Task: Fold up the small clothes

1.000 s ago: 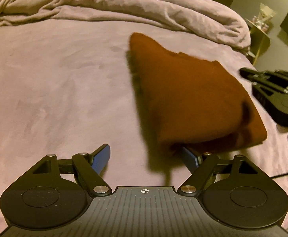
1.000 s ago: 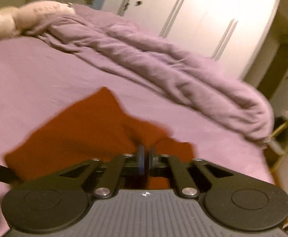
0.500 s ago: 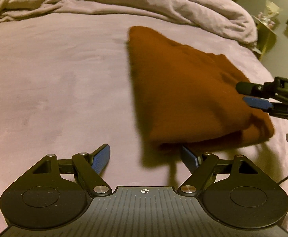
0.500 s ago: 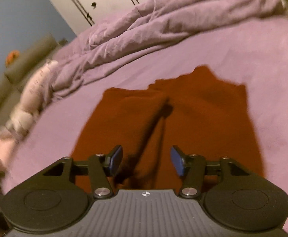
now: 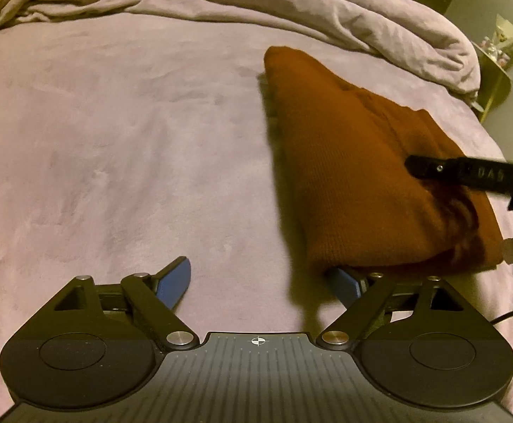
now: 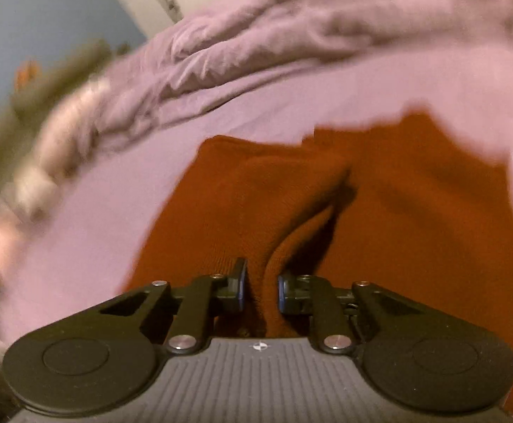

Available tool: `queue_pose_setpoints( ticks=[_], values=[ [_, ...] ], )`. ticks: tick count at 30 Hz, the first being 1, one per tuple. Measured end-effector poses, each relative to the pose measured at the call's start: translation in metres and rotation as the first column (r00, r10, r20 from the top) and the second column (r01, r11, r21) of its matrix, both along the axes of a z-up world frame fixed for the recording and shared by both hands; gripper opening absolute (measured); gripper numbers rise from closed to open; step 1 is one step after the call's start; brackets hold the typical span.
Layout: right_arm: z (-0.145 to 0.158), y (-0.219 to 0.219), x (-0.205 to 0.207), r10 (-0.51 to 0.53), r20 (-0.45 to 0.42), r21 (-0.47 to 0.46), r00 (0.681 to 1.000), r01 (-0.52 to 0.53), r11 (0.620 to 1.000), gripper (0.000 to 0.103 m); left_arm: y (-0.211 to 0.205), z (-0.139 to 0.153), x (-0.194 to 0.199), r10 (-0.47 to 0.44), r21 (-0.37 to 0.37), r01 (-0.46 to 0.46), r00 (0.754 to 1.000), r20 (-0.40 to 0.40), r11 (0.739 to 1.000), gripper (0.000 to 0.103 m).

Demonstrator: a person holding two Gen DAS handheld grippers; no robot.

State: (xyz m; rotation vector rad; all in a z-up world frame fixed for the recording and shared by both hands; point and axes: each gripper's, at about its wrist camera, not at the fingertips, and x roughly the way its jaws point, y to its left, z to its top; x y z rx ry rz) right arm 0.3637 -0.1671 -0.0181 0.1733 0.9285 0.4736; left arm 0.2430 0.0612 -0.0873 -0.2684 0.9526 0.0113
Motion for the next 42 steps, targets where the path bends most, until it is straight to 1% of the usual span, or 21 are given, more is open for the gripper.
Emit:
queue_pose_setpoints(
  ticks=[2, 4, 6, 7, 9, 13, 14, 17, 19, 22, 23, 25, 28, 31, 33, 36, 37, 39, 40, 41, 42],
  values=[
    [0.02, 0.018, -0.02, 0.087, 0.163, -0.189, 0.983, -0.056, 0.98, 0.013, -0.004, 0.004, -0.001, -0.016, 0.014, 0.016, 1.0, 0.009, 1.0, 0.089],
    [0.036, 0.024, -0.035, 0.141, 0.285, -0.306, 0.948, -0.05, 0.951, 0.013, -0.009, 0.007, -0.001, -0.038, 0.02, 0.038, 0.999, 0.02, 0.999, 0.089],
    [0.046, 0.019, -0.042, 0.155, 0.359, -0.373, 0.92, -0.01, 0.928, 0.013, -0.015, 0.01, -0.002, -0.06, 0.015, 0.06, 0.998, 0.033, 0.998, 0.09],
    [0.05, 0.014, -0.043, 0.147, 0.381, -0.399, 0.913, 0.019, 0.917, 0.013, -0.019, 0.011, -0.002, -0.071, 0.011, 0.071, 0.997, 0.04, 0.997, 0.09],
    [0.048, -0.002, -0.039, 0.119, 0.372, -0.421, 0.921, 0.053, 0.905, 0.013, -0.028, 0.012, 0.0, -0.09, 0.019, 0.089, 0.995, 0.041, 0.996, 0.091],
    [0.023, -0.031, -0.036, 0.056, 0.358, -0.523, 0.932, 0.15, 0.839, 0.014, -0.046, 0.011, 0.003, -0.127, 0.059, 0.125, 0.991, 0.039, 0.99, 0.09],
    [0.015, -0.039, -0.031, 0.031, 0.325, -0.523, 0.945, 0.152, 0.839, 0.014, -0.048, 0.009, 0.005, -0.131, 0.055, 0.13, 0.991, 0.032, 0.99, 0.09],
    [0.002, -0.07, -0.024, -0.064, 0.258, -0.391, 0.964, 0.165, 0.905, 0.02, -0.049, 0.008, 0.008, -0.132, 0.029, 0.131, 0.991, 0.017, 0.991, 0.09],
    [0.01, -0.092, -0.024, -0.153, 0.225, -0.276, 0.962, 0.214, 0.937, 0.031, -0.048, 0.011, 0.007, -0.137, 0.012, 0.137, 0.99, 0.029, 0.99, 0.09],
    [0.019, -0.121, -0.036, -0.24, 0.181, -0.138, 0.954, 0.266, 0.954, 0.038, -0.047, 0.015, 0.005, -0.143, -0.006, 0.144, 0.988, 0.049, 0.99, 0.09],
    [0.019, -0.127, -0.043, -0.256, 0.164, -0.104, 0.953, 0.275, 0.956, 0.045, -0.049, 0.015, 0.006, -0.149, -0.01, 0.15, 0.988, 0.048, 0.989, 0.09],
    [0.011, -0.133, -0.048, -0.276, 0.104, -0.043, 0.955, 0.282, 0.958, 0.049, -0.057, 0.013, 0.01, -0.168, 0.002, 0.168, 0.985, 0.036, 0.986, 0.09],
    [0.0, -0.132, -0.055, -0.262, 0.067, -0.01, 0.963, 0.263, 0.965, 0.047, -0.073, 0.006, 0.017, -0.201, 0.024, 0.2, 0.979, 0.023, 0.979, 0.09],
    [0.0, -0.127, -0.064, -0.247, 0.093, -0.05, 0.964, 0.253, 0.966, 0.029, -0.085, -0.003, 0.027, -0.173, 0.091, 0.173, 0.985, -0.013, 0.981, 0.089],
    [0.005, -0.121, -0.064, -0.241, 0.103, -0.059, 0.965, 0.248, 0.967, 0.021, -0.083, -0.003, 0.031, -0.146, 0.07, 0.146, 0.989, -0.004, 0.987, 0.089],
    [0.01, -0.131, -0.063, -0.266, 0.05, 0.05, 0.963, 0.264, 0.963, 0.018, -0.071, 0.0, 0.034, -0.085, 0.021, 0.085, 0.996, 0.01, 0.996, 0.088],
    [0.009, -0.141, -0.061, -0.29, 0.003, 0.13, 0.957, 0.287, 0.949, 0.018, -0.067, 0.001, 0.033, -0.078, 0.013, 0.078, 0.997, 0.014, 0.997, 0.087],
    [-0.001, -0.162, -0.061, -0.339, -0.101, 0.279, 0.935, 0.353, 0.893, 0.018, -0.06, 0.001, 0.032, -0.068, -0.003, 0.069, 0.998, 0.017, 0.998, 0.087],
    [-0.007, -0.17, -0.062, -0.353, -0.135, 0.314, 0.926, 0.378, 0.871, 0.018, -0.058, 0.0, 0.031, -0.071, -0.013, 0.071, 0.997, 0.015, 0.997, 0.087],
    [-0.012, -0.171, -0.062, -0.359, -0.135, 0.286, 0.923, 0.384, 0.878, 0.018, -0.056, -0.001, 0.03, -0.079, -0.018, 0.08, 0.997, 0.009, 0.997, 0.088],
    [-0.015, -0.168, -0.063, -0.351, -0.112, 0.222, 0.93, 0.368, 0.903, 0.018, -0.055, -0.003, 0.028, -0.088, -0.019, 0.088, 0.996, -0.001, 0.996, 0.088]
  ],
)
